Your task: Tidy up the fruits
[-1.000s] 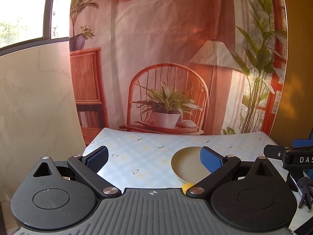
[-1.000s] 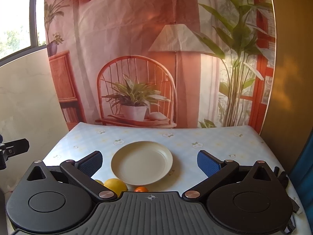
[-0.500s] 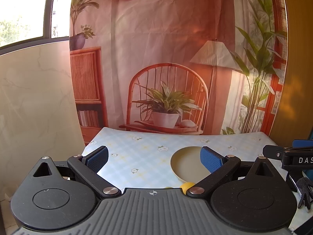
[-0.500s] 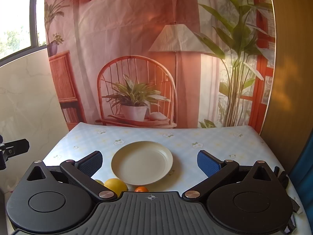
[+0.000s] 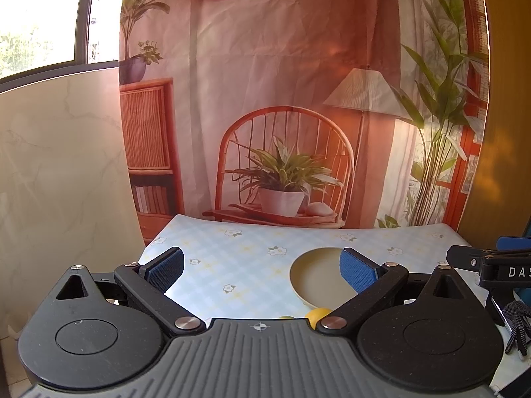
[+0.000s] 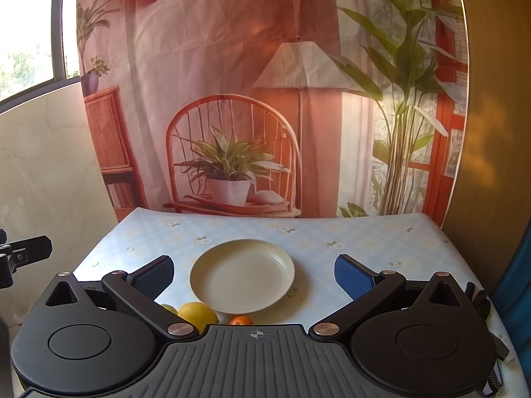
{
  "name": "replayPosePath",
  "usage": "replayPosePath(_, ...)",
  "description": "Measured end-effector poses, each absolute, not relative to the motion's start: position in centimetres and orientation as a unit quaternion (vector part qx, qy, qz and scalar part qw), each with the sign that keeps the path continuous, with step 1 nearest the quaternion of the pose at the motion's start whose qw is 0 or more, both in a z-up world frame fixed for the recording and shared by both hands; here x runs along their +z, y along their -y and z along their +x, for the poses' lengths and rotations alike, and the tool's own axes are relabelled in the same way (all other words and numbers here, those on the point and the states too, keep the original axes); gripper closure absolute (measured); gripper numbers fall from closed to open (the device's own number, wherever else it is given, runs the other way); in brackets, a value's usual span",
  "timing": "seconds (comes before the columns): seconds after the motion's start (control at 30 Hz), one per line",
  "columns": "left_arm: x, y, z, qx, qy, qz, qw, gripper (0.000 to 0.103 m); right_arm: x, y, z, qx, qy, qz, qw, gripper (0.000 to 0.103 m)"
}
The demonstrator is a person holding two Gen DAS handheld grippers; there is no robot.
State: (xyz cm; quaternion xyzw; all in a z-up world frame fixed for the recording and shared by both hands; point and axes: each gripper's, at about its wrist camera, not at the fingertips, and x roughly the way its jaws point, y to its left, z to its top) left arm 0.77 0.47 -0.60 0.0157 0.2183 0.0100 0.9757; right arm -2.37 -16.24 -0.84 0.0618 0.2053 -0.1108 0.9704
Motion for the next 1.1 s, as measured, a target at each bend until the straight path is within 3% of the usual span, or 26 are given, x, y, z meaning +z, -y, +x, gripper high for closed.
replayPosePath(0.7, -1.3, -0.5, 1.6, 0.036, -0.225, 0.009, 0.974, 0.002, -1.5, 15.9, -1.9, -0.103, -0.201, 0.061, 0.972, 0.0)
replayPosePath(1.1, -5.5, -0.5, 4.2, 0.094, -0.254, 0.048, 0.961, 0.002, -7.4, 17.5, -0.8, -0.121, -0.165, 0.056, 0.977, 0.0)
